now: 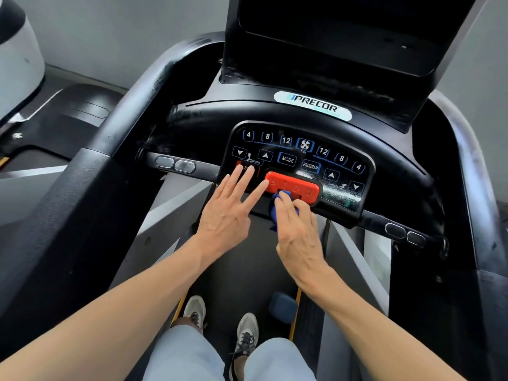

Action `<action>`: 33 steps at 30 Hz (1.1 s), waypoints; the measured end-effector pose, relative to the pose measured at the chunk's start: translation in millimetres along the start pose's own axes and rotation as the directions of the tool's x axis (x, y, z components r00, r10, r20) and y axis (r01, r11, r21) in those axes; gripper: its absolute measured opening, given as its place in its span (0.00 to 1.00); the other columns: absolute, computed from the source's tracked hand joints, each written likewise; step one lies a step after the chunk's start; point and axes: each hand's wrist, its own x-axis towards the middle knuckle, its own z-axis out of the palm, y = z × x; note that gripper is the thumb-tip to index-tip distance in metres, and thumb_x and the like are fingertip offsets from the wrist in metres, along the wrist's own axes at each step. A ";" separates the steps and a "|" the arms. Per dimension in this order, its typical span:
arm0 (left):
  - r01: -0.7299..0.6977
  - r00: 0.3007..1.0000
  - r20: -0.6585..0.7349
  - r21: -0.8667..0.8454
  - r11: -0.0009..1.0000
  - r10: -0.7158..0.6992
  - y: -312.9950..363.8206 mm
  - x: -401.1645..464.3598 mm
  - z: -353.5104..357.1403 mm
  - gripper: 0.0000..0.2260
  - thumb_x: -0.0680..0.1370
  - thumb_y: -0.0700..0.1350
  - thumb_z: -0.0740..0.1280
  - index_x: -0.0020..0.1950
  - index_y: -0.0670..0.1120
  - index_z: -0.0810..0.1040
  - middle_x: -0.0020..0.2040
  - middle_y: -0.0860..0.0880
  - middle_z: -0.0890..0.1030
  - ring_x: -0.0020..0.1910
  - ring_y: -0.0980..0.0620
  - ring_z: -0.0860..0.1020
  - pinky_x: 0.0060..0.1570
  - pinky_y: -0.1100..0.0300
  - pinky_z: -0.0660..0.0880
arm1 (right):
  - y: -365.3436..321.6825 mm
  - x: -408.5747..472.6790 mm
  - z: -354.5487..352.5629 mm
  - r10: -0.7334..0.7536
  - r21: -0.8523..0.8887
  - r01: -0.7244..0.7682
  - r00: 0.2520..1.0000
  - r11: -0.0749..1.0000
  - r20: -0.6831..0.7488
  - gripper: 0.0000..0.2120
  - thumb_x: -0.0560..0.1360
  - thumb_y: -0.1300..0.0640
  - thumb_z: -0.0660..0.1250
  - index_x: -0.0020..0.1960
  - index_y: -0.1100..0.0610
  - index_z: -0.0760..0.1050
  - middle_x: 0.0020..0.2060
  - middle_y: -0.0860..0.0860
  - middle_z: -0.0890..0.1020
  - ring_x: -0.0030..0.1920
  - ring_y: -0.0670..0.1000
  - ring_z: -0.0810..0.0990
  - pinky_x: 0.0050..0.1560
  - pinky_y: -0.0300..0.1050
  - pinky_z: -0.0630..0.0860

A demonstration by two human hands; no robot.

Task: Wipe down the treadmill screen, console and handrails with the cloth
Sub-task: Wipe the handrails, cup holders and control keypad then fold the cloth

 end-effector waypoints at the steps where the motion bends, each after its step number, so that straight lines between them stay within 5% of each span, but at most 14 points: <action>1: -0.006 1.000 0.001 -0.003 1.000 0.006 -1.3 0.0 -0.7 0.39 0.72 0.38 0.63 0.83 0.51 0.55 0.83 0.41 0.53 0.82 0.40 0.47 0.80 0.43 0.52 | 9.7 -5.6 -1.6 -0.005 0.003 0.005 1.000 1.000 -0.011 0.28 0.69 0.70 0.54 0.69 0.68 0.70 0.69 0.61 0.74 0.59 0.62 0.73 0.56 0.56 0.74; 8: 0.084 0.996 0.033 -0.036 0.996 -0.082 -7.2 -2.5 -7.9 0.40 0.72 0.37 0.61 0.83 0.48 0.53 0.83 0.42 0.52 0.82 0.42 0.46 0.79 0.45 0.54 | 42.3 7.8 -30.8 0.106 0.196 -0.056 0.961 0.979 -0.255 0.24 0.74 0.73 0.66 0.69 0.62 0.73 0.69 0.57 0.74 0.66 0.60 0.73 0.64 0.54 0.68; 12: 0.168 0.984 0.068 -0.012 0.986 -0.167 -15.7 -0.2 -12.4 0.40 0.72 0.37 0.63 0.82 0.38 0.51 0.83 0.39 0.49 0.83 0.43 0.45 0.79 0.47 0.56 | 54.5 54.2 -13.4 -0.164 0.155 0.185 0.977 0.970 -0.140 0.20 0.79 0.67 0.60 0.70 0.63 0.72 0.70 0.58 0.74 0.71 0.60 0.71 0.68 0.60 0.69; 15: 0.179 0.980 0.086 0.000 0.984 -0.178 -18.4 0.7 -12.8 0.40 0.73 0.38 0.65 0.81 0.35 0.50 0.83 0.37 0.47 0.82 0.43 0.46 0.79 0.47 0.57 | 25.9 90.1 -9.5 -0.418 0.086 0.420 0.908 0.904 -0.040 0.23 0.76 0.66 0.55 0.70 0.62 0.74 0.70 0.57 0.75 0.72 0.59 0.71 0.71 0.56 0.69; 19: 0.198 0.972 0.122 0.043 0.979 -0.202 -18.7 0.5 -16.1 0.41 0.75 0.44 0.66 0.81 0.34 0.47 0.82 0.37 0.45 0.82 0.43 0.45 0.79 0.47 0.56 | 0.4 127.7 -22.2 -0.540 -0.072 0.547 0.836 0.834 0.099 0.30 0.75 0.57 0.50 0.75 0.57 0.68 0.76 0.53 0.68 0.77 0.55 0.63 0.72 0.48 0.64; 24: 0.208 0.969 0.135 0.018 0.978 -0.209 -20.5 0.4 -17.9 0.40 0.72 0.38 0.64 0.81 0.34 0.50 0.83 0.38 0.46 0.82 0.44 0.46 0.80 0.48 0.55 | 76.7 119.8 -39.3 -0.226 -0.011 0.226 0.974 0.974 -0.003 0.36 0.73 0.53 0.67 0.77 0.63 0.62 0.78 0.60 0.62 0.79 0.60 0.57 0.77 0.56 0.58; 27: 0.202 0.970 0.136 0.013 0.979 -0.202 -19.3 -0.8 -18.0 0.39 0.72 0.38 0.62 0.81 0.34 0.50 0.83 0.37 0.47 0.82 0.43 0.45 0.80 0.49 0.55 | 92.8 84.1 -37.2 -0.072 -0.004 0.071 0.996 0.997 -0.051 0.33 0.76 0.64 0.67 0.78 0.63 0.60 0.79 0.59 0.58 0.80 0.61 0.53 0.77 0.57 0.58; 29: 0.207 0.969 0.140 0.002 0.978 -0.205 -18.9 -0.4 -17.9 0.40 0.72 0.39 0.62 0.81 0.34 0.48 0.83 0.38 0.46 0.82 0.43 0.44 0.80 0.49 0.53 | 76.1 82.1 -32.4 -0.045 0.019 0.046 0.997 0.999 -0.064 0.36 0.73 0.67 0.68 0.78 0.62 0.61 0.79 0.57 0.59 0.80 0.60 0.52 0.77 0.56 0.57; 33: 0.190 0.968 0.164 0.023 0.981 -0.191 -22.2 -0.4 -18.9 0.41 0.72 0.43 0.63 0.81 0.35 0.49 0.83 0.39 0.45 0.82 0.44 0.43 0.81 0.49 0.50 | 12.3 135.1 -31.4 -0.218 0.037 0.218 0.976 0.975 -0.008 0.34 0.69 0.61 0.59 0.76 0.61 0.65 0.77 0.56 0.64 0.78 0.59 0.58 0.76 0.55 0.58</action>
